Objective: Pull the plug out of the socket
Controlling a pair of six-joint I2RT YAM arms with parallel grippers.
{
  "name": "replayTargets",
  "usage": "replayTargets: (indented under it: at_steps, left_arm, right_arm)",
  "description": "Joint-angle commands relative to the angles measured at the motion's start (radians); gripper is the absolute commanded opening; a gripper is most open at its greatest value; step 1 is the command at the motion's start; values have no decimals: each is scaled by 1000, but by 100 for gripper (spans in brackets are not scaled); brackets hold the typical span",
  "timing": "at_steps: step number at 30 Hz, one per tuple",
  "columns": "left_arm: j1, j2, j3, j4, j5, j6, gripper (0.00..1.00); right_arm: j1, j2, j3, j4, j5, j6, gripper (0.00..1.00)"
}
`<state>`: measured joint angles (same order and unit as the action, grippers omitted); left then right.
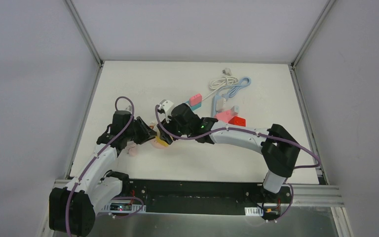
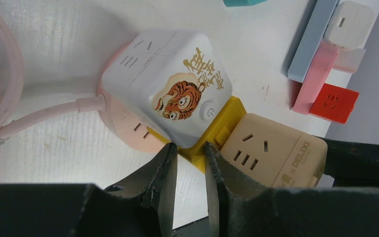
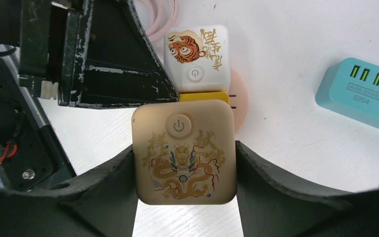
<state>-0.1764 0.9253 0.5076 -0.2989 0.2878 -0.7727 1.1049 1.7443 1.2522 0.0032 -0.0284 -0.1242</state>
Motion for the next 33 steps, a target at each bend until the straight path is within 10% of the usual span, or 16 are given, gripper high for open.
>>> replayTargets:
  at_steps: [1,14,23,33]
  left_arm:
    - [-8,66,-68,-164,-74,50,25]
    - [-8,83,-70,-167,-67,53,25]
    - [-8,78,-90,-142,-48,61,25]
    - [-8,69,-91,-137,-36,73,26]
  right_arm:
    - [-57,-124,7,262,-307,205,0]
    - [50,-69,94,88,-57,-54,0]
    - [-58,-111,26,265,-340,222,0]
    - [26,-54,157,81,-131,35,0]
